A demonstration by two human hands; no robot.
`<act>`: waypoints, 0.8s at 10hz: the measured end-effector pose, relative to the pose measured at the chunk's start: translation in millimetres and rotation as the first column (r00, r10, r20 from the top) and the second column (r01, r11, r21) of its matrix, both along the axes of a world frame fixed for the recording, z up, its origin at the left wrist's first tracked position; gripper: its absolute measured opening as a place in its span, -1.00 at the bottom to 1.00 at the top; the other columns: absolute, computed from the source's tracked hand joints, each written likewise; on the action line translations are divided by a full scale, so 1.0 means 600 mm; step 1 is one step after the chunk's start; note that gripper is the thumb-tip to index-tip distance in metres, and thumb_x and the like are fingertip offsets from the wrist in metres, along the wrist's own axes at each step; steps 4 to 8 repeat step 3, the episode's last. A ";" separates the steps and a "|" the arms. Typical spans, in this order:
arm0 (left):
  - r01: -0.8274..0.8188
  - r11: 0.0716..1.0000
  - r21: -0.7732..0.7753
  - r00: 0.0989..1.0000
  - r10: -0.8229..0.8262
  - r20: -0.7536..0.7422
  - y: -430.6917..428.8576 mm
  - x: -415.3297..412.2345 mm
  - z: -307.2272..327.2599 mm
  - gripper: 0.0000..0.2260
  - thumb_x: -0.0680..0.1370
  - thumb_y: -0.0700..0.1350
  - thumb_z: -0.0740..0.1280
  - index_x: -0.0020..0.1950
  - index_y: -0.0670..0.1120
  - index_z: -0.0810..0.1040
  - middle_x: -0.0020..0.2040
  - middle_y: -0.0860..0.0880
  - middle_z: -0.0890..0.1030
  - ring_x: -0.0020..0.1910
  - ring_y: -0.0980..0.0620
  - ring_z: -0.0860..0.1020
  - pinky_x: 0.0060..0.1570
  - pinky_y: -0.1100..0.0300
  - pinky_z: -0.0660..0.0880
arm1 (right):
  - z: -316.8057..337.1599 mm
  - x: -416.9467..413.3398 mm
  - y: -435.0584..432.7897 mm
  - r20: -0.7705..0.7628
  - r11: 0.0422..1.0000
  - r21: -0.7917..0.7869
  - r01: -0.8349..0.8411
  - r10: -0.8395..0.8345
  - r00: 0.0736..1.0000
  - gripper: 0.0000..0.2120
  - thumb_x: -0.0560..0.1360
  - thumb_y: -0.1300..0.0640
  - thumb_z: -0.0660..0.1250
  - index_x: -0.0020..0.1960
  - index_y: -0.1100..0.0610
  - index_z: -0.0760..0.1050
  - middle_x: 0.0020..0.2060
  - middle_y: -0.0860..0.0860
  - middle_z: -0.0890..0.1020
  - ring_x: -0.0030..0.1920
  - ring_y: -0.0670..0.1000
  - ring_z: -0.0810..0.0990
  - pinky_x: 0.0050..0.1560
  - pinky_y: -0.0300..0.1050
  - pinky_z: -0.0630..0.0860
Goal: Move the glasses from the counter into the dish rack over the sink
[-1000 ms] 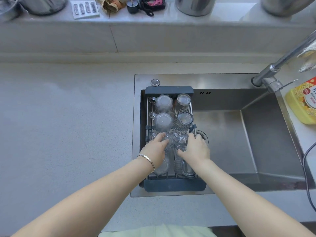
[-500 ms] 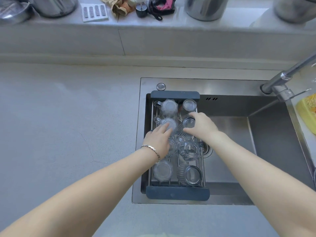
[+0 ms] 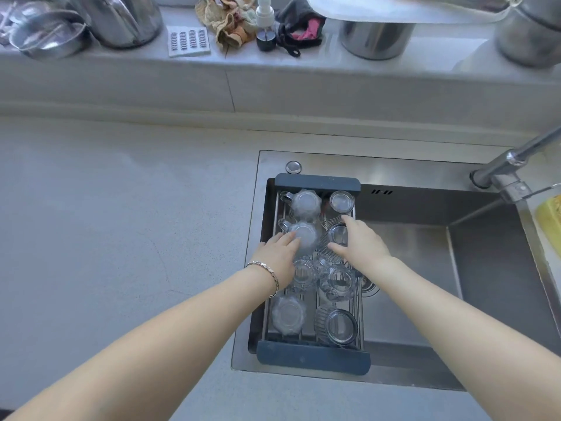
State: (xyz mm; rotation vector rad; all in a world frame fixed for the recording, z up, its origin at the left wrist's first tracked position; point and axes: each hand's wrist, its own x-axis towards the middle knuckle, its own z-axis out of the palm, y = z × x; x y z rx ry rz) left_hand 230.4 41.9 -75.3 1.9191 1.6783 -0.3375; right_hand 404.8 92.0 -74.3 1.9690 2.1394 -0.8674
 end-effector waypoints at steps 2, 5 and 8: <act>-0.020 0.999 -0.047 0.988 0.012 -0.155 -0.003 -0.019 0.079 -0.73 0.56 -0.17 0.10 0.20 -0.13 0.47 0.15 -0.12 0.58 0.07 -0.15 0.56 -0.05 0.10 0.46 | 0.084 -0.010 0.005 0.214 0.965 0.061 -0.254 0.236 0.948 -0.62 0.51 -0.03 0.23 0.23 0.17 0.38 0.16 0.16 0.50 0.16 0.19 0.48 0.08 0.04 0.48; -0.041 0.999 -0.034 0.991 0.036 -0.129 -0.001 -0.038 0.121 -0.74 0.55 -0.16 0.11 0.17 -0.14 0.51 0.12 -0.13 0.61 0.00 -0.14 0.56 -0.11 0.12 0.45 | 0.132 -0.031 -0.001 0.250 0.939 -0.099 -0.329 0.343 0.905 -0.69 0.48 0.01 0.22 0.15 0.14 0.48 0.11 0.13 0.57 0.09 0.17 0.55 0.01 -0.01 0.51; -0.041 0.999 -0.034 0.991 0.036 -0.129 -0.001 -0.038 0.121 -0.74 0.55 -0.16 0.11 0.17 -0.14 0.51 0.12 -0.13 0.61 0.00 -0.14 0.56 -0.11 0.12 0.45 | 0.132 -0.031 -0.001 0.250 0.939 -0.099 -0.329 0.343 0.905 -0.69 0.48 0.01 0.22 0.15 0.14 0.48 0.11 0.13 0.57 0.09 0.17 0.55 0.01 -0.01 0.51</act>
